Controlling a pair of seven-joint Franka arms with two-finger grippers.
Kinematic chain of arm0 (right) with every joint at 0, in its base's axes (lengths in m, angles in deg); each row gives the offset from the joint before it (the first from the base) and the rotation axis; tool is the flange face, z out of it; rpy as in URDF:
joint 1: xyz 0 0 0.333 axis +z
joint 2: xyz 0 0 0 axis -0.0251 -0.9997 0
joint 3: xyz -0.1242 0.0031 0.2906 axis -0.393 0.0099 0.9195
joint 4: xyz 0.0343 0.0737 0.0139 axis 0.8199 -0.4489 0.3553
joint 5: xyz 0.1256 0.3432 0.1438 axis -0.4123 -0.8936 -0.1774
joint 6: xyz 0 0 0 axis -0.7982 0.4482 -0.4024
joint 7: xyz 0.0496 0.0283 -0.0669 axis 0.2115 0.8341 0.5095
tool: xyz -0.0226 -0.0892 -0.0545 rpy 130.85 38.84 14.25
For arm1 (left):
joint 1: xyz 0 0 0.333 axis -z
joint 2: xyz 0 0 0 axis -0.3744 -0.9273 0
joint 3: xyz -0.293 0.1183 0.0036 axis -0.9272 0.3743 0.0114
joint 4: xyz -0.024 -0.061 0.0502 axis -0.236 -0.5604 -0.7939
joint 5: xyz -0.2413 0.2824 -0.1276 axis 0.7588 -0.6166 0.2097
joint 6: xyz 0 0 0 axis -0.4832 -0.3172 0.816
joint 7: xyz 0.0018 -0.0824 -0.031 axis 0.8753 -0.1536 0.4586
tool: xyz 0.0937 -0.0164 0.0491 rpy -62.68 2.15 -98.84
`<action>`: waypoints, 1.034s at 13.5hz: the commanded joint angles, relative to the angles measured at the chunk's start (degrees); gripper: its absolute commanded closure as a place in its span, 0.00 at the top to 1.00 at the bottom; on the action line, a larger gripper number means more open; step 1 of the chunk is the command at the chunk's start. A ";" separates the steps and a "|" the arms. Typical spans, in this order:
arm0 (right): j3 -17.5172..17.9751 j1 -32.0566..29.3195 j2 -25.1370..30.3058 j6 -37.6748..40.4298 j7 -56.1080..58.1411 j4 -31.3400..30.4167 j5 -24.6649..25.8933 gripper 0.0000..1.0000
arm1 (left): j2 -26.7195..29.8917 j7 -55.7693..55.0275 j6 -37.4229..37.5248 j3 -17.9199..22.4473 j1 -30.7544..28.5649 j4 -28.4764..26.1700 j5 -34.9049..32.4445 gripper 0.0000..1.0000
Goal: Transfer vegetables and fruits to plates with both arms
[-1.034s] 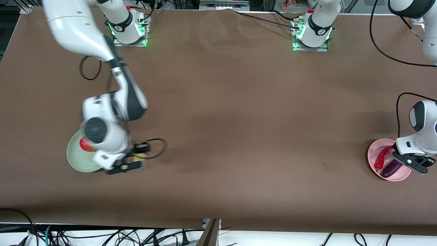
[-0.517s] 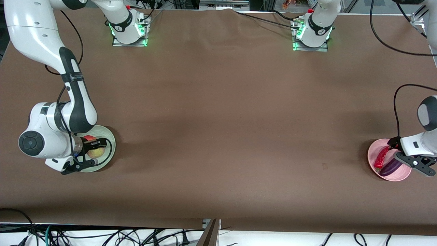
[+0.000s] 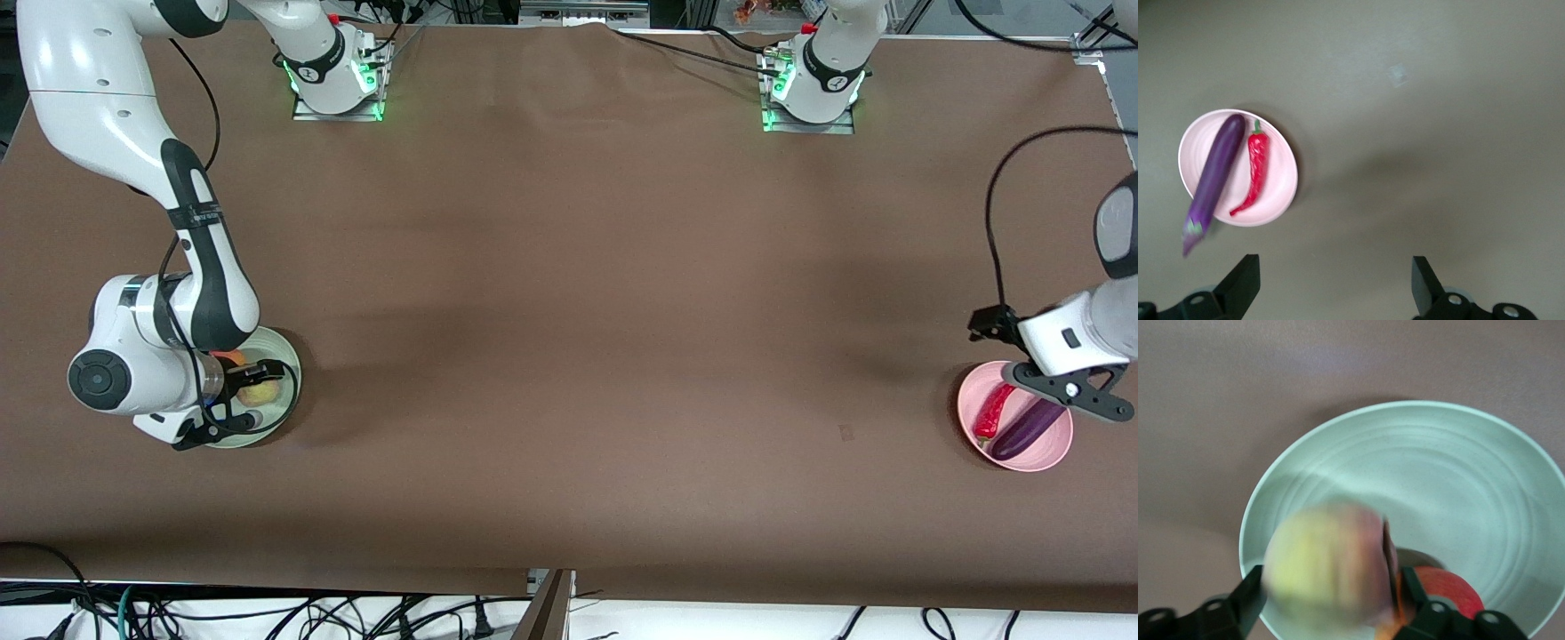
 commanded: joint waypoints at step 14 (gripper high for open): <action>1.35 0.86 30.95 25.64 -7.96 -0.69 -4.23 1.00 | 27.00 -15.40 -7.72 36.71 31.64 -18.82 24.22 1.00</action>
